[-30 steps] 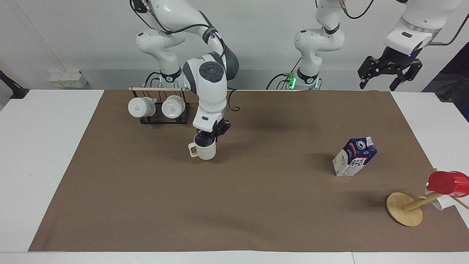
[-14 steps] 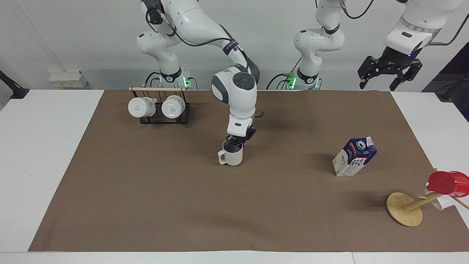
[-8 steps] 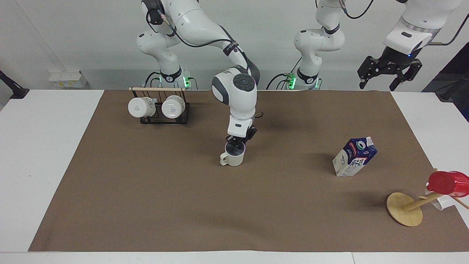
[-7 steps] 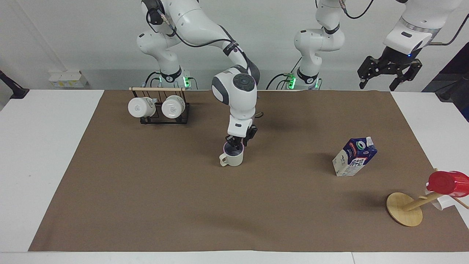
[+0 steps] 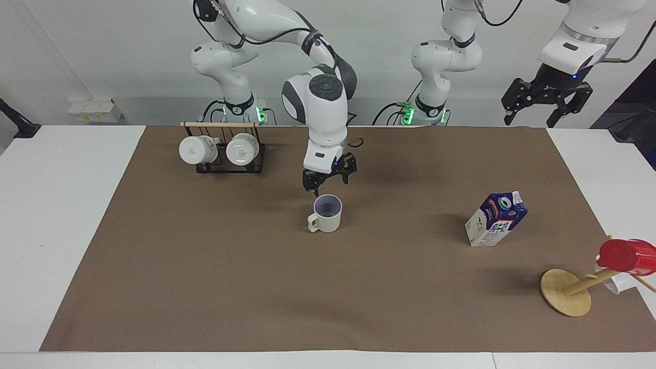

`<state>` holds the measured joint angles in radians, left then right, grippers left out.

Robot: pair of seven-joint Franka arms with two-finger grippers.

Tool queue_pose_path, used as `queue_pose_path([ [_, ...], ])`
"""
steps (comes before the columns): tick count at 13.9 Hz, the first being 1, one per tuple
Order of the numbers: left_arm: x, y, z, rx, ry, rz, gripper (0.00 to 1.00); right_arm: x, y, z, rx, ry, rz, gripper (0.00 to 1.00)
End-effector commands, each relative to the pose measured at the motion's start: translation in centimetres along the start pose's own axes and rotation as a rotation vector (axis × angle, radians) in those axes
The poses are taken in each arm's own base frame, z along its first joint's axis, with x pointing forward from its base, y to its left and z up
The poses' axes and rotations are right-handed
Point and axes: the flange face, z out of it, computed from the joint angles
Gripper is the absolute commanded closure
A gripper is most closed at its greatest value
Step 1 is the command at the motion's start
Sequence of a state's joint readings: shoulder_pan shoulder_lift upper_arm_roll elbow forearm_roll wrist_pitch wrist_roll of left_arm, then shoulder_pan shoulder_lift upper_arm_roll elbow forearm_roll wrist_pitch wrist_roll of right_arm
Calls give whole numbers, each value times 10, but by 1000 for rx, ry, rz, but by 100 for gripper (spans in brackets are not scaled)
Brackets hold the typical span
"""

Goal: Place cup and milk on table
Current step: 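Carry the white mug with the right gripper toward the table center, then release the mug with the right gripper while the left gripper reaches the carton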

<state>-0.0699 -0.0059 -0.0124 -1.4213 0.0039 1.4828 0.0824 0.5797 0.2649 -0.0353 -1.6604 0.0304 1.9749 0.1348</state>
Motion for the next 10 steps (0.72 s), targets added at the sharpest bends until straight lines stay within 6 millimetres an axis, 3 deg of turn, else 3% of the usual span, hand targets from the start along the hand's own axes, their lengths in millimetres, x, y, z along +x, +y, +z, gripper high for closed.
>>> queue_pose_path([
  [1,10,-5,3,-12,27,11,0,-16,34,-39,24,-14,57,0],
  [2,12,-5,9,-12,23,13,0,-20,42,-49,16,-21,66,0],
  [7,34,-21,52,-3,33,16,0,-48,126,-113,9,8,200,0],
  [10,44,-24,88,-1,43,13,0,-72,172,-140,7,-1,279,0],
])
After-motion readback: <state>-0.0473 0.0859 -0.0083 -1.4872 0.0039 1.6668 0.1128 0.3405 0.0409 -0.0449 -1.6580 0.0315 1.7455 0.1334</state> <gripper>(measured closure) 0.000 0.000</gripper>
